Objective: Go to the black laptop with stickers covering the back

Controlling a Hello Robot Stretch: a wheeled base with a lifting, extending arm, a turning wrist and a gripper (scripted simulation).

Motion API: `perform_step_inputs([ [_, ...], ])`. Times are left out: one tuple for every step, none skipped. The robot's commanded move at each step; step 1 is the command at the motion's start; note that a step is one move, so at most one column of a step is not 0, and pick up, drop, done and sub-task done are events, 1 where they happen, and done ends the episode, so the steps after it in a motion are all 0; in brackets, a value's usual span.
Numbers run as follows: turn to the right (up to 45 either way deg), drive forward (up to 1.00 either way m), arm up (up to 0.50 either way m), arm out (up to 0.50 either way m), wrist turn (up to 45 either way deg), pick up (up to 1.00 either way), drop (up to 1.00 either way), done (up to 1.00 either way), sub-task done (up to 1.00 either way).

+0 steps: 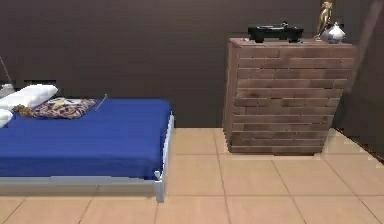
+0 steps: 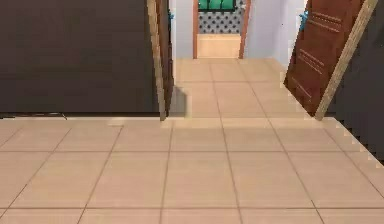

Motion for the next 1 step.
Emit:
perform_step_inputs([
  [45.0, 0.0, 0.0, 0.0, 0.0, 0.0, 0.0, 0.0, 0.0],
])
